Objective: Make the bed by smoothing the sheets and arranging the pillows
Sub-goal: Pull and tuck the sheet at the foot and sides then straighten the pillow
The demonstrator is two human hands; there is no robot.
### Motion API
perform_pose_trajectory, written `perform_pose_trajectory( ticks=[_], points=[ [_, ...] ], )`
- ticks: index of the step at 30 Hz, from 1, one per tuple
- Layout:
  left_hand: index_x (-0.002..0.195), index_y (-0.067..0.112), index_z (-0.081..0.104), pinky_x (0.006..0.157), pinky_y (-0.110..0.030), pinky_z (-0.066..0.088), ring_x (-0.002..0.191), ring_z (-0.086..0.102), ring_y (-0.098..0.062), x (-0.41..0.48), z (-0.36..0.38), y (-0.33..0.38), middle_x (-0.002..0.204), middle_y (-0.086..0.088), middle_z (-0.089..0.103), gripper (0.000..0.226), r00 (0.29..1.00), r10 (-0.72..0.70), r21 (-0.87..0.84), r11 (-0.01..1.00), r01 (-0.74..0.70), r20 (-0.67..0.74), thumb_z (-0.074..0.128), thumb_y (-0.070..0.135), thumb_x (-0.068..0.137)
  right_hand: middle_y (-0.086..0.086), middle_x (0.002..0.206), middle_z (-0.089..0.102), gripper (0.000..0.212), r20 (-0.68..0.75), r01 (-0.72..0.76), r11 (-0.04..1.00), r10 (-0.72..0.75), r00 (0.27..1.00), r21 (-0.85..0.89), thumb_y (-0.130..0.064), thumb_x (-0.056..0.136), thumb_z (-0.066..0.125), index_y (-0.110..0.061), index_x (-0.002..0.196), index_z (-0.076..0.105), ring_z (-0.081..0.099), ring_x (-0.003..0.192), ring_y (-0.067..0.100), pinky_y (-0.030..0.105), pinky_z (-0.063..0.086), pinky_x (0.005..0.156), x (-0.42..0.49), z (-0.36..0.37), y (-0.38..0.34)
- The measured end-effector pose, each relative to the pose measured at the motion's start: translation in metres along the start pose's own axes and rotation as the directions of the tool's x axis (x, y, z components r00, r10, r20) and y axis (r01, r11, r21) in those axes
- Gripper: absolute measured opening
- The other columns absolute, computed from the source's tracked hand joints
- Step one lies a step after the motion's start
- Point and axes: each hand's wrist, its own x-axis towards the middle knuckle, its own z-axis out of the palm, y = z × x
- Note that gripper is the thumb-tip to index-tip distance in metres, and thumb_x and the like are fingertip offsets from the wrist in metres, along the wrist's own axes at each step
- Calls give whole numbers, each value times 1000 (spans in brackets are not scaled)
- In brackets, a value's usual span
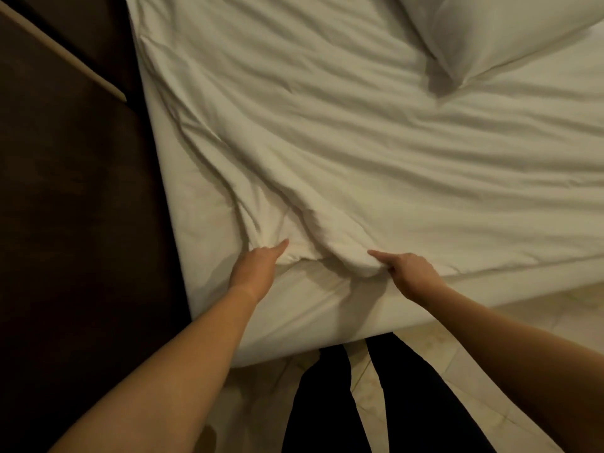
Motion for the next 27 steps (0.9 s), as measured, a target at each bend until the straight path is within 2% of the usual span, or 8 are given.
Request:
perform_pose_trajectory(
  ticks=[2,4,7,10,15,21,25,27],
  points=[
    [152,39,49,107,-34,43,133,52,-31,-31,-13,-24,154,-10,49,44,999,-27,27,999,27,32,42,43,109,12,129,67,54,65,12,999,-10,998,-31,-21,107,35,-55,148,41,65,106,34,38,46,74,-22,-9,-6],
    [139,24,64,102,-34,45,126,57,-30,-63,-25,-53,146,-10,58,49,997,-40,174,984,27,71,49,55,104,10,126,68,54,83,33,997,-28,996,-65,-22,108,32,-56,149,37,66,104,31,38,49,75,-46,-16,-15],
    [124,13,72,98,-37,50,114,63,-33,-110,-40,-78,129,-15,67,52,971,-205,183,966,181,122,55,56,101,5,136,65,56,109,96,993,-87,990,-75,-21,108,28,-57,149,35,65,114,28,40,54,88,-73,-23,-29],
    [121,8,73,99,-40,51,114,64,-34,-145,-39,-89,127,-17,67,49,946,-295,160,949,273,136,50,49,106,5,143,60,60,172,160,983,-143,975,-86,-16,107,28,-57,149,34,62,122,27,40,52,98,-89,-20,-51],
    [118,14,70,90,-33,53,107,66,-26,-162,-20,-105,121,-8,68,38,859,-452,228,886,403,239,38,33,111,9,148,55,72,298,240,952,-177,938,-191,-8,99,33,-53,154,27,58,124,30,40,47,101,-102,4,-75],
    [123,16,69,93,-41,55,112,64,-27,-167,25,-124,125,-6,65,35,790,-531,287,843,455,306,39,17,106,11,149,50,72,409,252,932,-131,903,-259,-4,99,31,-46,157,27,52,132,32,40,42,109,-100,44,-90],
    [123,14,68,96,-40,52,114,63,-28,-172,40,-129,128,-9,65,39,799,-511,201,860,470,319,34,29,111,13,145,52,70,438,212,949,-91,894,-235,-5,101,29,-47,156,28,53,131,32,38,41,109,-91,56,-87],
    [135,18,63,102,-40,49,122,59,-29,-176,44,-129,136,-10,62,43,821,-476,201,879,432,315,29,34,113,14,142,53,67,454,182,960,-68,888,-213,-7,103,31,-49,156,27,54,129,32,38,42,106,-85,53,-85]
  ],
)
